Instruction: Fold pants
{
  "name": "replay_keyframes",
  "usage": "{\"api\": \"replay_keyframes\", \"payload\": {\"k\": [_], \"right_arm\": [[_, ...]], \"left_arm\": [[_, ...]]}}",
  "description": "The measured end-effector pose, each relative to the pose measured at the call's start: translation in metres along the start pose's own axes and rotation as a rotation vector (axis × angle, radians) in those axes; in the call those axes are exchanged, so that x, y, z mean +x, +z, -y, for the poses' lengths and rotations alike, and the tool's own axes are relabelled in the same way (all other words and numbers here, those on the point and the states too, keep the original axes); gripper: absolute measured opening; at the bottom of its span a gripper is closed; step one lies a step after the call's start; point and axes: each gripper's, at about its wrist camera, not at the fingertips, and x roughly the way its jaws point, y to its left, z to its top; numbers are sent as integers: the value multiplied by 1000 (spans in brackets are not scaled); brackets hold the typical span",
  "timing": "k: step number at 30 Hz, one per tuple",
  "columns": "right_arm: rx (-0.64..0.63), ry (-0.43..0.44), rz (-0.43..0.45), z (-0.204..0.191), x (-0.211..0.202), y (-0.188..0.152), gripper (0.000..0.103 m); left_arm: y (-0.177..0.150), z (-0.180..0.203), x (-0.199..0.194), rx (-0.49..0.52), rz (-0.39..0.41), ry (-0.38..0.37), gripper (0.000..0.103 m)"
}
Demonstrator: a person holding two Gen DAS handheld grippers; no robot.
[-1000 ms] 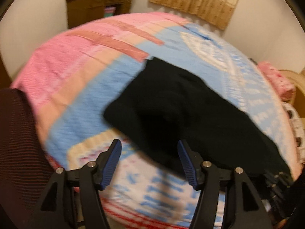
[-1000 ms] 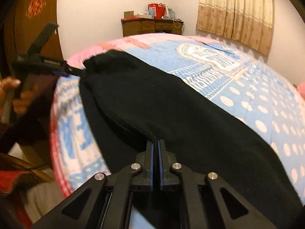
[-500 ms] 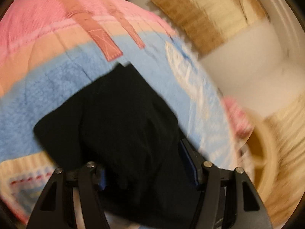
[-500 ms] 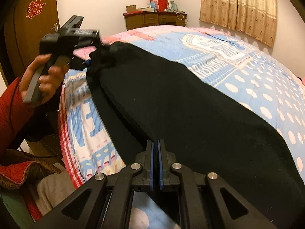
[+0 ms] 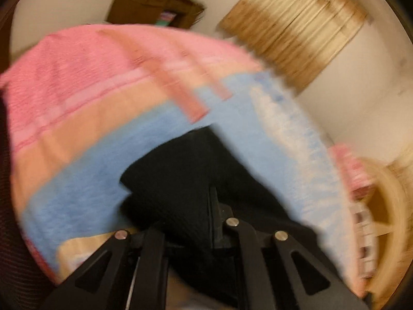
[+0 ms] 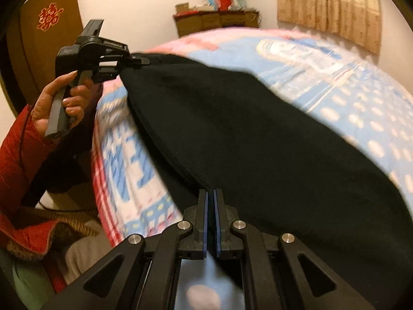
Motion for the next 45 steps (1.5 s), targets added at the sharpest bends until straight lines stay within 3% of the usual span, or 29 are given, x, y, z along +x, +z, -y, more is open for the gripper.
{"api": "replay_keyframes", "payload": {"k": [2,5,6,9,13,14,16,18,20,22,23,24,27,29,30,34,38,41,45], "right_arm": [[-4,6,7,-2,1,-5,4],[25,32,0,2,0,-4,4],[23,39,-8,1,-2,-4,5],[18,64,-29,-2,-6,-5,8],[91,111,-34,3,-11,-3,8],[136,168,-22,10,-15,0,8],[195,245,7,24,-23,9,14],[231,267,49,40,-34,25,33],[266,295,112,56,-43,36,46],[283,276,183,73,-52,52,46],[275,225,203,79,-52,60,46],[257,121,215,86,-48,70,46],[229,-4,214,96,-23,86,46],[230,-31,170,98,-2,88,40],[237,-7,137,96,9,84,35],[227,85,67,77,18,62,35],[289,149,89,71,9,43,35],[304,165,69,73,3,48,35],[333,241,122,80,-4,66,35]], "left_arm": [[-4,-11,4,28,22,21,15],[-3,10,1,155,35,124,17],[-2,12,0,175,33,145,23],[11,6,-16,147,62,233,53],[21,-9,-44,104,167,343,56],[25,-11,-51,94,189,357,57],[30,-8,-60,92,214,315,57],[32,8,-53,134,192,261,57],[30,25,-40,190,156,205,57],[26,42,-23,224,128,181,57],[26,56,-9,233,119,176,57],[22,62,-5,238,114,172,57],[14,71,20,256,71,185,57],[12,74,31,266,66,220,57],[7,73,31,272,67,231,57],[1,72,33,298,94,264,58],[-7,79,39,340,132,321,59],[-13,83,41,386,148,358,61],[-13,78,38,370,156,339,61]]}}
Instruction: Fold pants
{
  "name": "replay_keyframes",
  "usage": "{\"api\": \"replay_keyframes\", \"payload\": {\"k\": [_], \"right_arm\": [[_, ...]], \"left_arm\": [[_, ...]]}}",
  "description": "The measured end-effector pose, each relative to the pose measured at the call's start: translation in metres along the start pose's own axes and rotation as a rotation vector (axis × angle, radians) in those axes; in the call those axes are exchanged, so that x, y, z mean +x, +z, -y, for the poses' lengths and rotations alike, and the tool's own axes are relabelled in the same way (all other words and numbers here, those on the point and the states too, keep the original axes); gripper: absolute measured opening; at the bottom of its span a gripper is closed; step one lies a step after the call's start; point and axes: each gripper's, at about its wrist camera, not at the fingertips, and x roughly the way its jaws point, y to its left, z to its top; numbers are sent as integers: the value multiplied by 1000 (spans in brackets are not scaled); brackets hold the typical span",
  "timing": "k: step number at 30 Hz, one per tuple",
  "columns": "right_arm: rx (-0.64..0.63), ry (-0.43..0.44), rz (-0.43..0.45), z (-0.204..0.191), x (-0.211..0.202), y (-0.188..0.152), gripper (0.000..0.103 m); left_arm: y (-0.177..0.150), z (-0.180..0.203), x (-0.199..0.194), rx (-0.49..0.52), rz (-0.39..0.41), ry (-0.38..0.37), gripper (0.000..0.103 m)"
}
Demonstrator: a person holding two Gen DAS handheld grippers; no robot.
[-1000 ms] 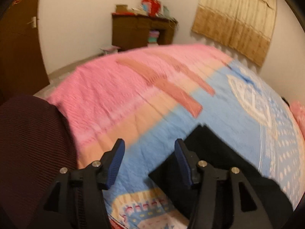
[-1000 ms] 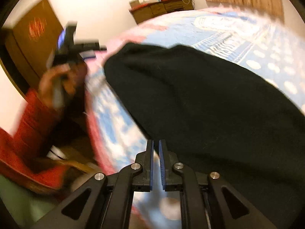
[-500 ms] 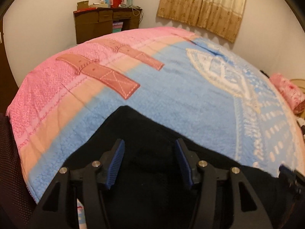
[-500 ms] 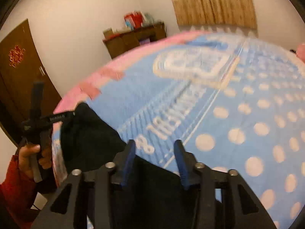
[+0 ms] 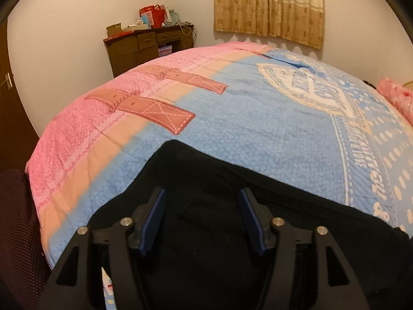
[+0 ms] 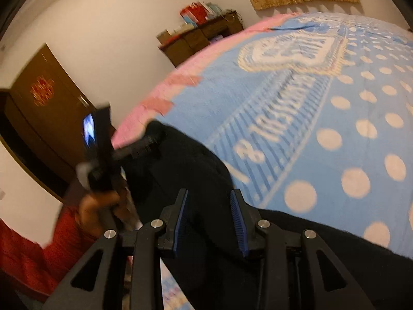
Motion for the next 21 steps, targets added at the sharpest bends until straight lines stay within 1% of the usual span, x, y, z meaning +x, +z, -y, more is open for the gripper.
{"api": "replay_keyframes", "payload": {"k": [3,4,7,8,9,10,12,16,18,21], "right_arm": [[-14,60,-25,-3,19,14,35],[-20,92,-67,-5,32,16,35],[-22,112,-196,-12,64,9,35],[-29,133,-213,-15,68,6,35],[-45,131,-220,-20,68,4,35],[-73,107,-213,-24,67,5,35],[-96,89,-179,-27,60,9,35],[-69,51,-96,-18,49,26,35],[-71,25,-78,-15,50,34,35],[-156,-105,-65,-18,61,41,35]], "left_arm": [[1,0,1,6,-7,0,62],[1,0,1,8,-8,-2,62],[2,-3,0,2,-14,-19,62],[1,-3,0,1,-14,-23,62],[1,-3,0,4,-14,-27,62],[1,-3,0,5,-13,-26,62],[1,-2,0,4,-11,-26,63],[0,-2,0,4,-8,-27,64],[0,-2,0,2,-7,-28,64],[0,-2,0,3,-7,-29,64]]}}
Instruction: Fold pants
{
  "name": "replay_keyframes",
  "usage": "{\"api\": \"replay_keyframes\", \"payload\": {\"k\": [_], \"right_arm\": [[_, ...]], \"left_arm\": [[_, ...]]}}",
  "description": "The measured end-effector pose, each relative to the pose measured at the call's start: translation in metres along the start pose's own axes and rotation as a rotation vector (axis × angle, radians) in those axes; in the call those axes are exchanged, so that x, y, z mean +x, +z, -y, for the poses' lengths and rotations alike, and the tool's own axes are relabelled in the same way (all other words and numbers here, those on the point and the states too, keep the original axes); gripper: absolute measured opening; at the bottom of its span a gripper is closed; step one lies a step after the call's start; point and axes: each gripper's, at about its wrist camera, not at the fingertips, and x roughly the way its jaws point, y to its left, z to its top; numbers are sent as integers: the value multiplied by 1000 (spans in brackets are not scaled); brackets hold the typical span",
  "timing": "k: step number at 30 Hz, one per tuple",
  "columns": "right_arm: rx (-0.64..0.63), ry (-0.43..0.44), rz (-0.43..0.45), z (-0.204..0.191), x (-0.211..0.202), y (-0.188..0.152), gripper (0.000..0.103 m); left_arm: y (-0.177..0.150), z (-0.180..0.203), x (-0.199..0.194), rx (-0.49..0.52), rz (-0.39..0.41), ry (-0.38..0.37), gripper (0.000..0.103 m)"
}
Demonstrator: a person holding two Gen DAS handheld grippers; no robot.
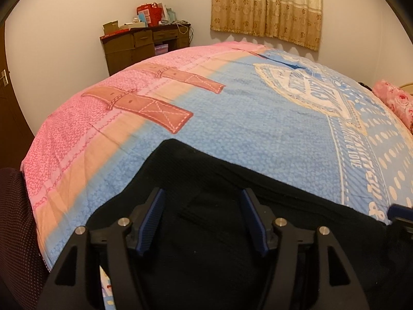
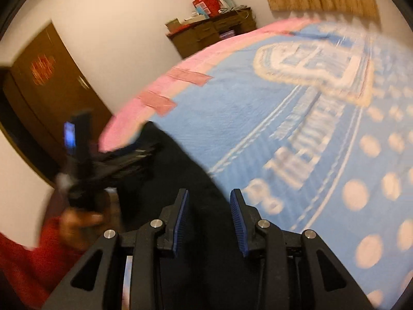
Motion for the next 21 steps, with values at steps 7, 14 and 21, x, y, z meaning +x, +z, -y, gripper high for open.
{"api": "replay_keyframes", "payload": {"k": [7,14,21], "right_arm": [[-182,-85,-112,-17,28,-11,32],[-187,-185,-60,-12,20,2,5],[62,-193,70,54,16,33,0]], "left_arm": [[-1,2,-1,1,2,-2,65],[-1,1,-2,4,3,-6,66],[-2,4,0,19,8,3,68]]}}
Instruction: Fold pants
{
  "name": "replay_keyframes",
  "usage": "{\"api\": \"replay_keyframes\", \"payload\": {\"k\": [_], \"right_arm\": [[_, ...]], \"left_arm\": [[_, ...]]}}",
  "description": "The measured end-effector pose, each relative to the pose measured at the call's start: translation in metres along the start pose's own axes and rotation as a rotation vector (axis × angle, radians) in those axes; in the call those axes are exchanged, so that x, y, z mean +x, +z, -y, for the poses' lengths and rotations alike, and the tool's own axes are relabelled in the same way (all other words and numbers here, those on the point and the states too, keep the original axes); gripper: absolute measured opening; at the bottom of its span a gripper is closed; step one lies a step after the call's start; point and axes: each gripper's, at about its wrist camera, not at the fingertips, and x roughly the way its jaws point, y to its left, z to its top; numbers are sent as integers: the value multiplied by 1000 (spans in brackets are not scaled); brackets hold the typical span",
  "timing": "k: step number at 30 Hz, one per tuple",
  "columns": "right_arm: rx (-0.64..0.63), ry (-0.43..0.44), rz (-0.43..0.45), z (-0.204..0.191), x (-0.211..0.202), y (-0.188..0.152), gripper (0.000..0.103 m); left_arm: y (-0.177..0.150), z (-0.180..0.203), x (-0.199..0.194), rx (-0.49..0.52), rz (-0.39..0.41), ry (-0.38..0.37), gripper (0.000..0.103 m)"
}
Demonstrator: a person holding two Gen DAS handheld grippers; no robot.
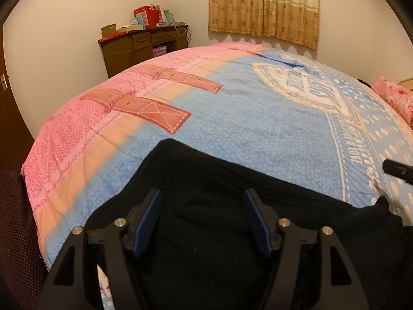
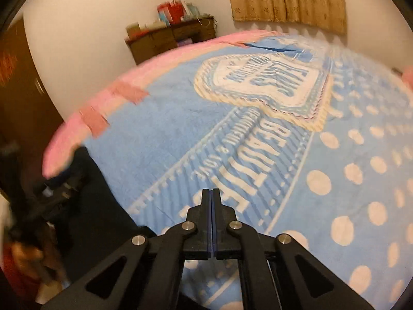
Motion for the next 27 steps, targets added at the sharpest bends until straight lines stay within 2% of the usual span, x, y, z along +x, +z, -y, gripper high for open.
{"api": "replay_keyframes", "payload": {"k": [2,5,7,10,12,13,17,18,20,23,25,27], "right_arm": [[25,93,24,1,-15,0,0],[34,156,44,-9,-30,-2,1],[31,188,15,-20,-27,-4,4],[20,214,-47,-33,-12,-14,17],[8,205,-94,-39,-1,-23,39],[3,176,-113,-41,5,-28,40],[-61,104,-110,-49,14,-35,39],[-73,86,-109,-50,15,-35,26],[-102,66,-110,-54,14,-34,14],[-122,26,-73,-58,4,-32,10],[-91,-10,-33,-52,3,-25,8],[-45,-23,-55,-38,17,-19,8]], "left_arm": [[0,0,0,0,4,-3,69],[-1,2,0,3,9,9,71],[-1,3,1,2,7,14,71],[1,1,1,-7,-3,6,71],[1,0,0,-6,-6,1,71],[1,0,0,-6,-7,-1,71],[0,1,0,0,-1,1,72],[0,1,1,0,0,1,72],[-1,2,1,3,3,3,72],[-1,1,1,4,8,-3,73],[-1,1,2,-1,10,-4,75],[0,3,3,9,12,4,76]]}}
